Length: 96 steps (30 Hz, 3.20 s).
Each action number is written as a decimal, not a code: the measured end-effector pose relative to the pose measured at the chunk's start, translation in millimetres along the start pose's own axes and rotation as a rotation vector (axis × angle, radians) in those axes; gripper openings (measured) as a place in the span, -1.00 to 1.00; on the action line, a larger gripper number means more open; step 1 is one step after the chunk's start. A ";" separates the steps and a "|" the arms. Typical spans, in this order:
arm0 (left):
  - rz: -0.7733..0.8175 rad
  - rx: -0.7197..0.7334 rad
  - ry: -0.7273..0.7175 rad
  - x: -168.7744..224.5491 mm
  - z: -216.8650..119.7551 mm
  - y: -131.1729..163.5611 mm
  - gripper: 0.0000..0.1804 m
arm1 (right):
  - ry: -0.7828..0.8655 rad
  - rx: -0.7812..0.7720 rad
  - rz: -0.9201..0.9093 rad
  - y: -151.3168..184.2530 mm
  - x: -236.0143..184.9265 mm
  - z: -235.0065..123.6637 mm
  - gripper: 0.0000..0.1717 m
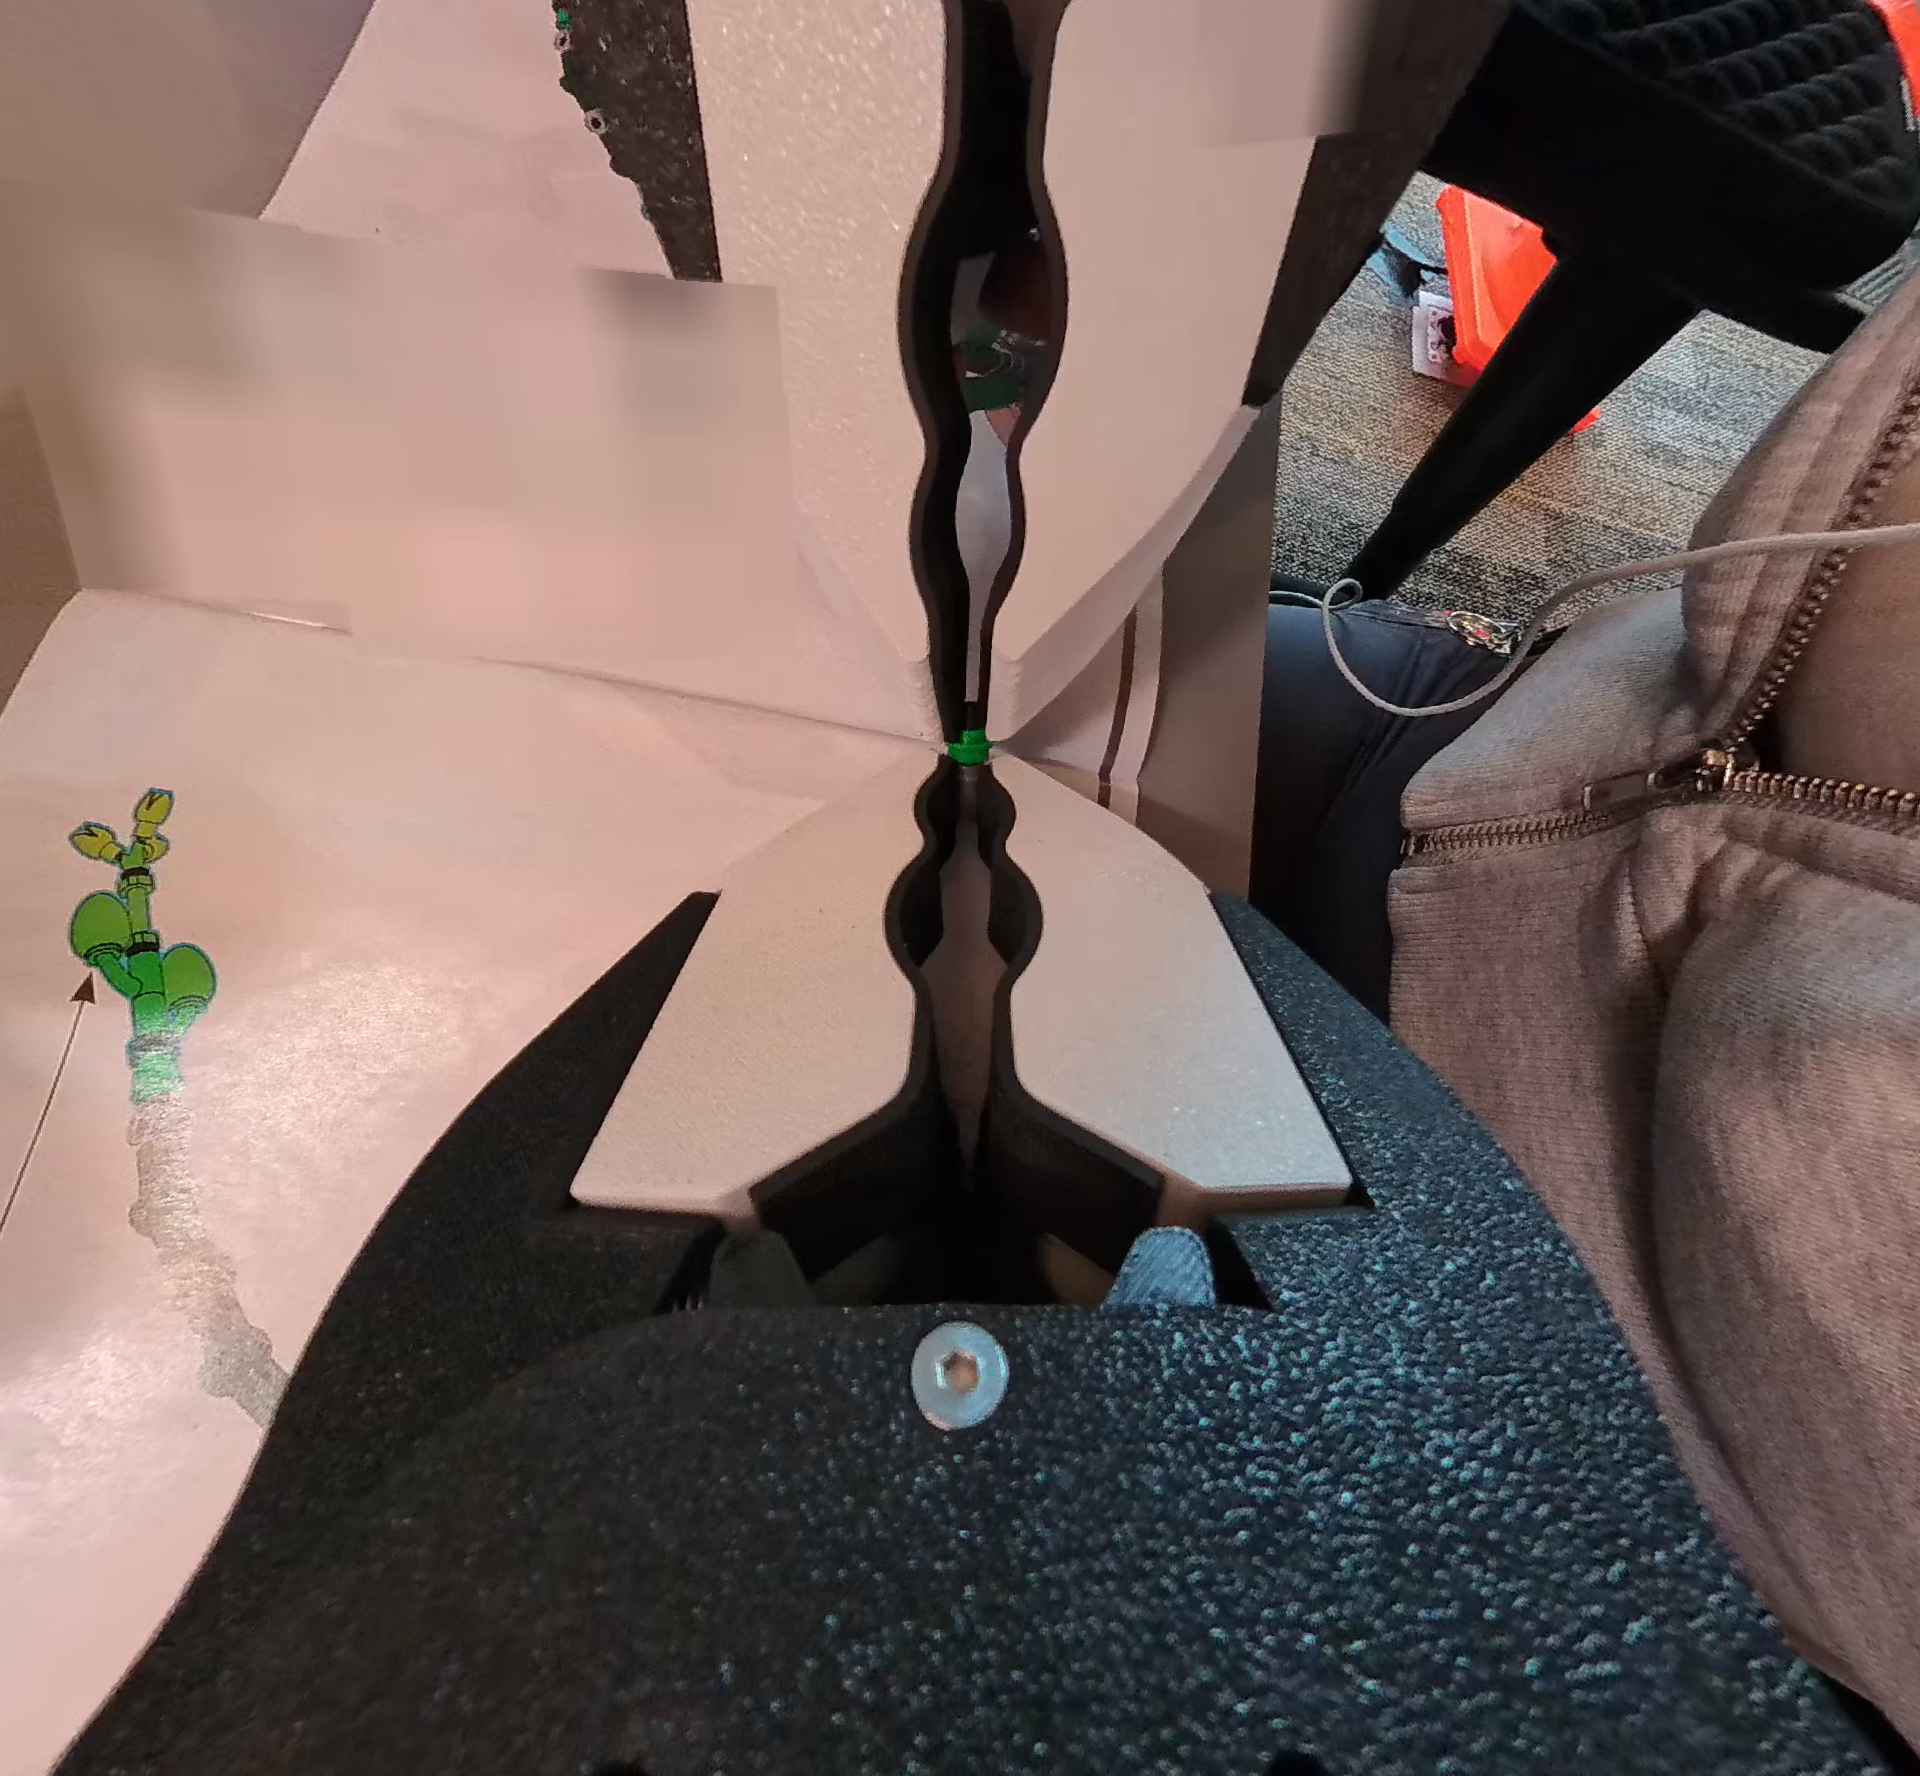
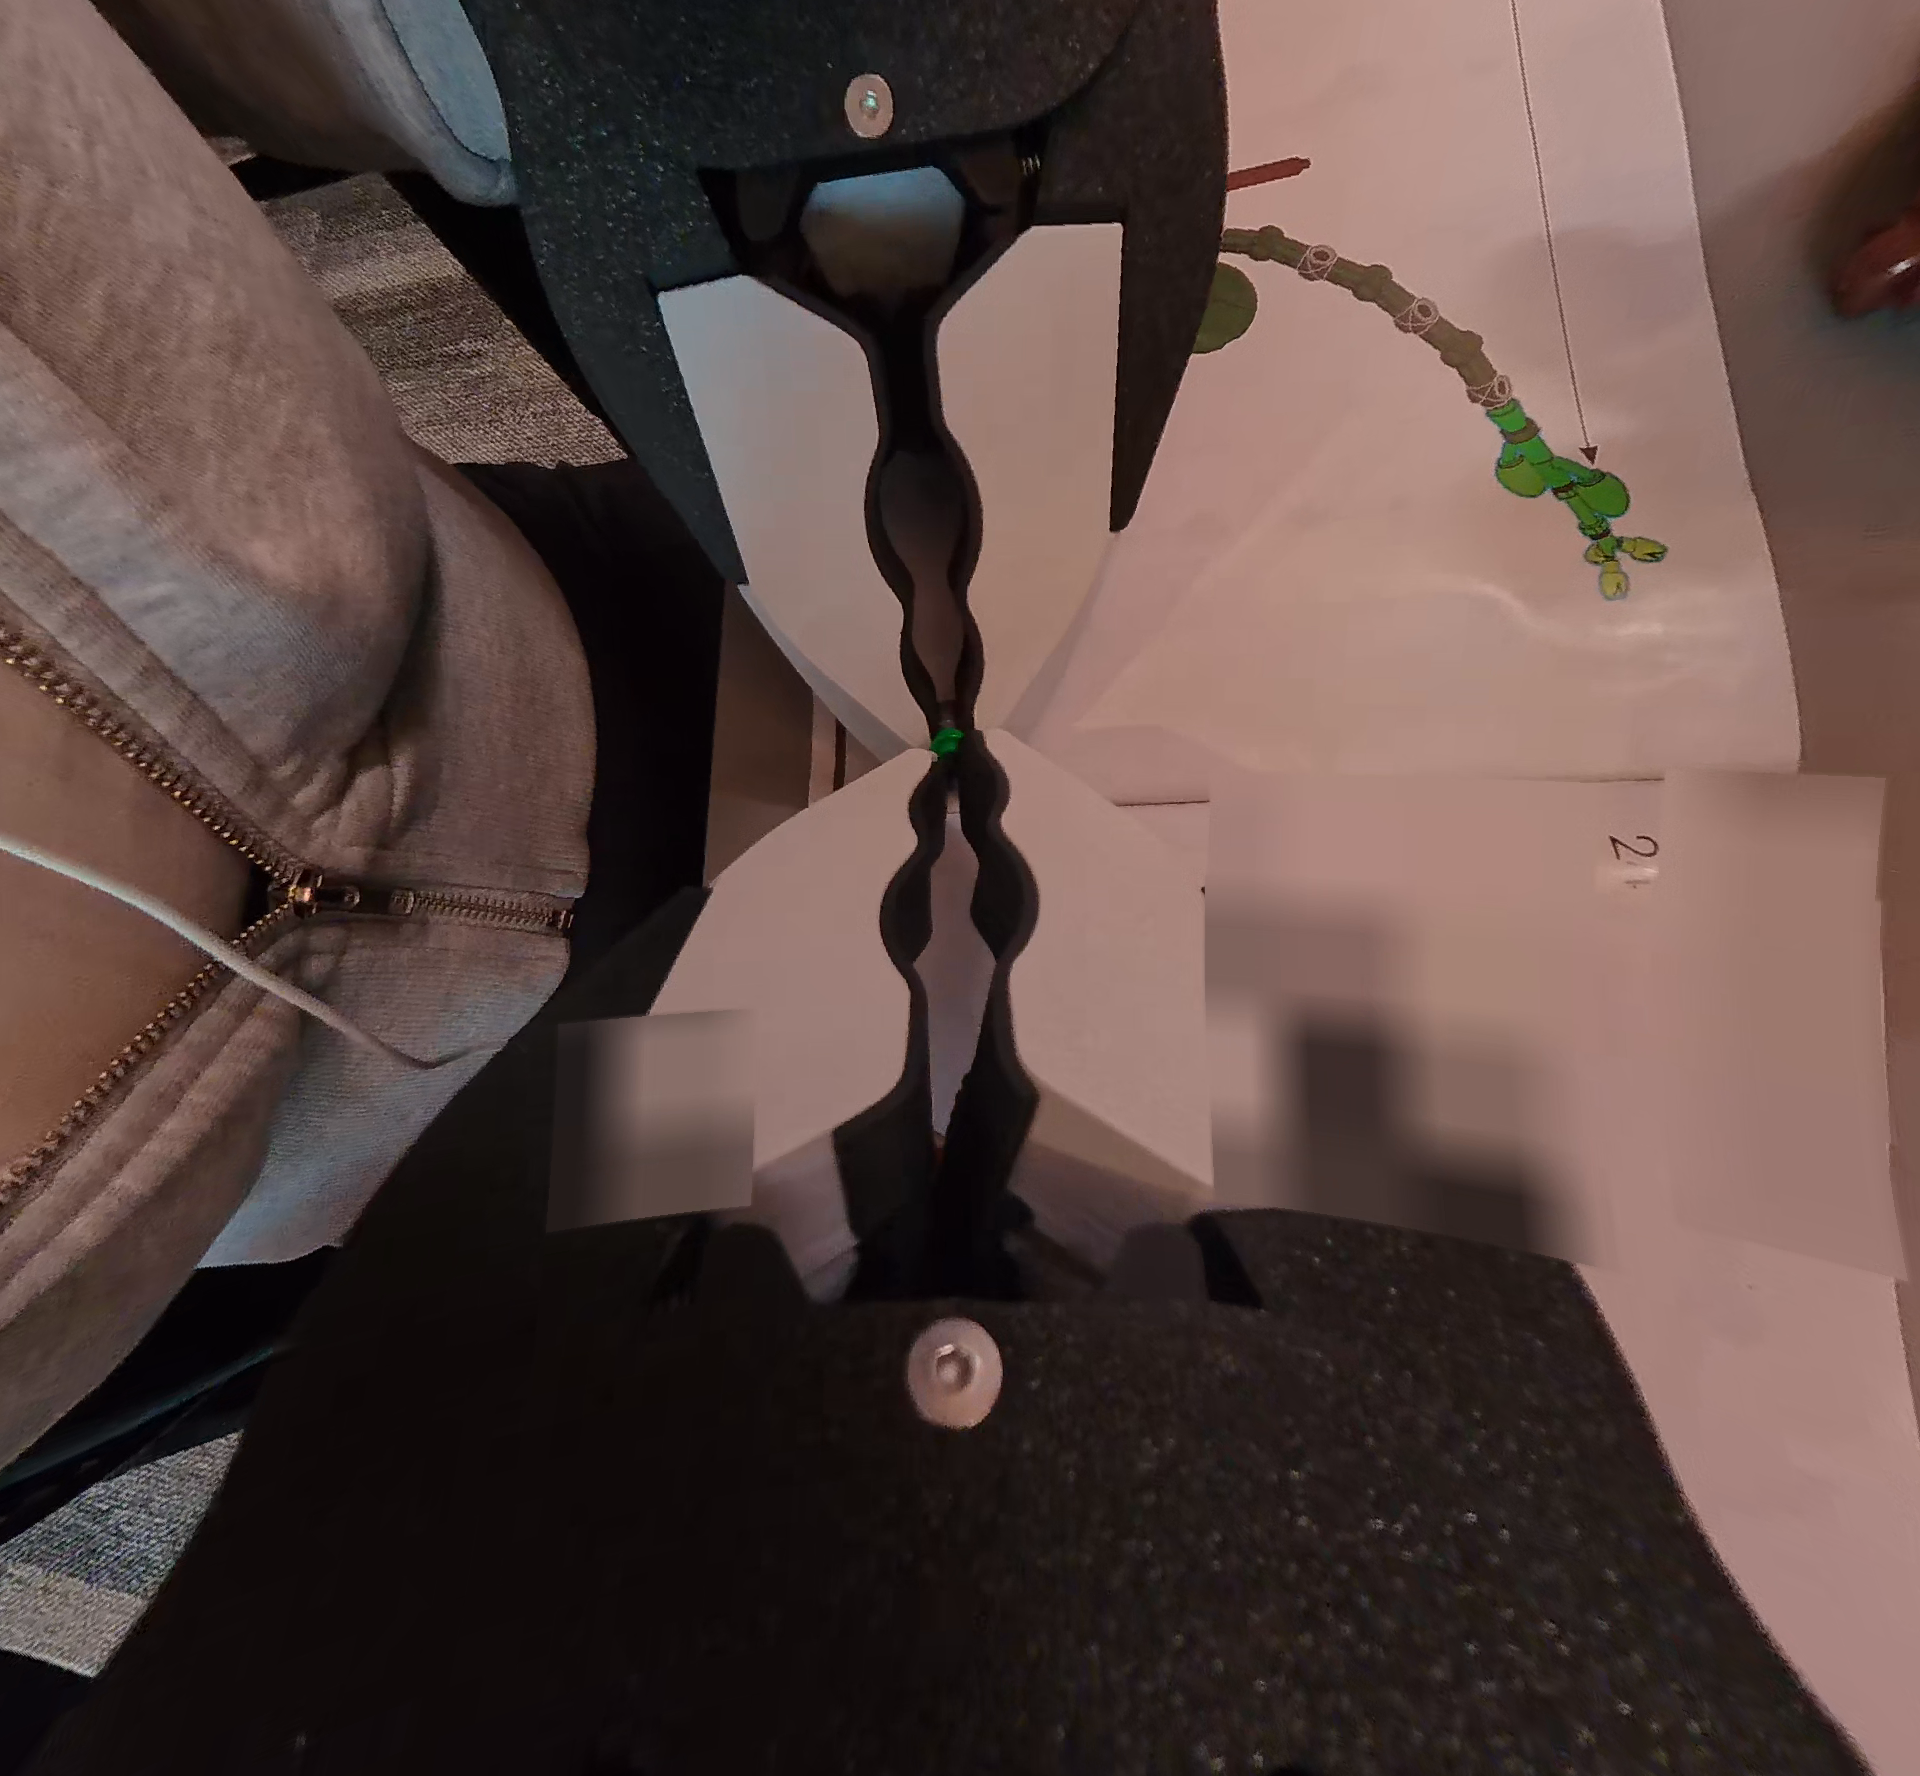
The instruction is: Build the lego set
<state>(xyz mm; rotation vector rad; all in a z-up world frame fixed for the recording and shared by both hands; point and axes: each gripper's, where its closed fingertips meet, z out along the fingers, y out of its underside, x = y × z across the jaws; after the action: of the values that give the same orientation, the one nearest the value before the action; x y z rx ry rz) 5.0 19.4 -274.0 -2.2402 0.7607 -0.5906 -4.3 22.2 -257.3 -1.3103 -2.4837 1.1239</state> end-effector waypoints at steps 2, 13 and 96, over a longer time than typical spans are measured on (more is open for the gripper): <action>0.000 0.000 0.000 0.7 -0.4 0.1 -0.97 | -0.004 0.000 0.003 -0.2 0.0 0.3 -0.98; 0.002 0.026 0.018 2.0 -3.2 -3.4 -0.81 | -0.020 0.128 0.066 -2.5 0.7 -6.9 -0.98; -0.851 0.544 -0.029 -39.9 -2.6 -56.7 -0.97 | 0.373 0.316 0.315 39.3 44.3 -41.7 -0.96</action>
<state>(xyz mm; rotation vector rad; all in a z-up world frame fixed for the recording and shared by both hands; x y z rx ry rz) -5.7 78.1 -238.7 -1.9580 -0.3967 -1.0038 11.8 92.5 -263.2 -1.6639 -1.8001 1.1436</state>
